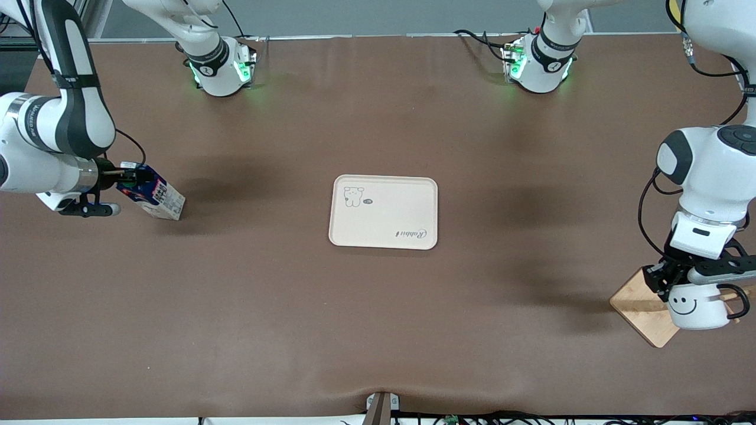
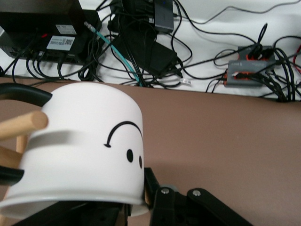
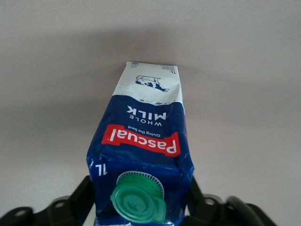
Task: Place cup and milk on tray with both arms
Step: 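Lift the mug off the stand with the left gripper toward the tray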
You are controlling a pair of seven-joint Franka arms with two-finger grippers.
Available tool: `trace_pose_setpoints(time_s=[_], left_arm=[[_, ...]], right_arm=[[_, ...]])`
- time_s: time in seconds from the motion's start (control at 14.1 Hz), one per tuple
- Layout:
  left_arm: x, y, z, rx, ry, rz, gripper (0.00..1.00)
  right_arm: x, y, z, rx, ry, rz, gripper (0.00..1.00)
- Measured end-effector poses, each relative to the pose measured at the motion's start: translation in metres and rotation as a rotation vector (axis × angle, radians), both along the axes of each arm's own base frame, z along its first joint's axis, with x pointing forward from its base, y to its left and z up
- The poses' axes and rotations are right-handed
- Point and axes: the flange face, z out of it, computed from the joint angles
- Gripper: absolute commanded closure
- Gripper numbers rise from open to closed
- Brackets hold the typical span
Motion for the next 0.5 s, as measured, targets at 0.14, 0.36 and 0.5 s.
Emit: trace_pose_setpoints(time_s=[0.14,0.36,0.5], left_arm=[[-0.004,-0.017,0.011,-0.006,0.041,0.007,1.00],[-0.014,-0.054,0.035,-0.028,0.112,0.030,1.00],[-0.025,-0.087,0.036,-0.047,0.185,0.050,1.00]], right_arm=[[0.005,-0.001,0.009,-0.002,-0.022,-0.001,0.93],[0.016,-0.001,0.036,-0.002,-0.036,-0.002,0.93],[0.027,-0.001,0.063,-0.005,-0.051,0.001,0.93]])
